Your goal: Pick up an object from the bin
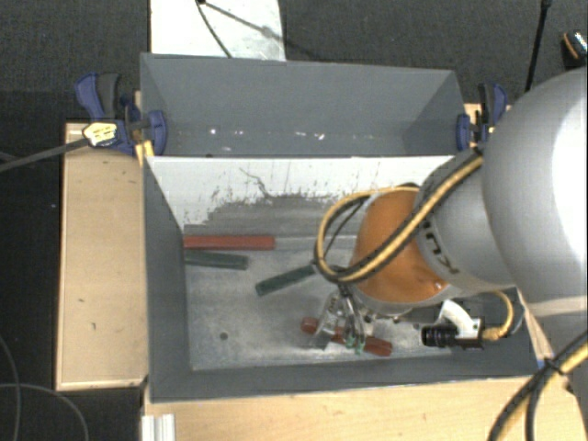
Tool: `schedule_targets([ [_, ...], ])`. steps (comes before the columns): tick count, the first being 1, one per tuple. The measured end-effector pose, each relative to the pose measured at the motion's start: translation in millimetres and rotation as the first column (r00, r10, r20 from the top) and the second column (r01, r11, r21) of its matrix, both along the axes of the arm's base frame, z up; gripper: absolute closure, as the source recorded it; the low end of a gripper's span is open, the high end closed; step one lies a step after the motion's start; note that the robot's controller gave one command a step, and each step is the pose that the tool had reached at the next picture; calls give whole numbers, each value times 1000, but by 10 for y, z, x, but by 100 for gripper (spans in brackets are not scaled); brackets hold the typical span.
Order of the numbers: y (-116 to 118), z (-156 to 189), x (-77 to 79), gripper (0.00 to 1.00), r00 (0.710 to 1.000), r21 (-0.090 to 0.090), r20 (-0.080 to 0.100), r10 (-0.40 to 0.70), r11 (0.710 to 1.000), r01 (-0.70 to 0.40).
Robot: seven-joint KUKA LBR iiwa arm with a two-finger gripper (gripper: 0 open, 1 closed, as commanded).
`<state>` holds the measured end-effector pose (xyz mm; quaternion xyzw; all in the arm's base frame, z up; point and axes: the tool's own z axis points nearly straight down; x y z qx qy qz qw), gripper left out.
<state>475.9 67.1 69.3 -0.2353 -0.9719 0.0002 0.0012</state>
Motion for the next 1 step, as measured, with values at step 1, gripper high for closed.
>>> schedule_targets([
  [1,1,1089,16,100,1000,1,10,5,1000,-5],
])
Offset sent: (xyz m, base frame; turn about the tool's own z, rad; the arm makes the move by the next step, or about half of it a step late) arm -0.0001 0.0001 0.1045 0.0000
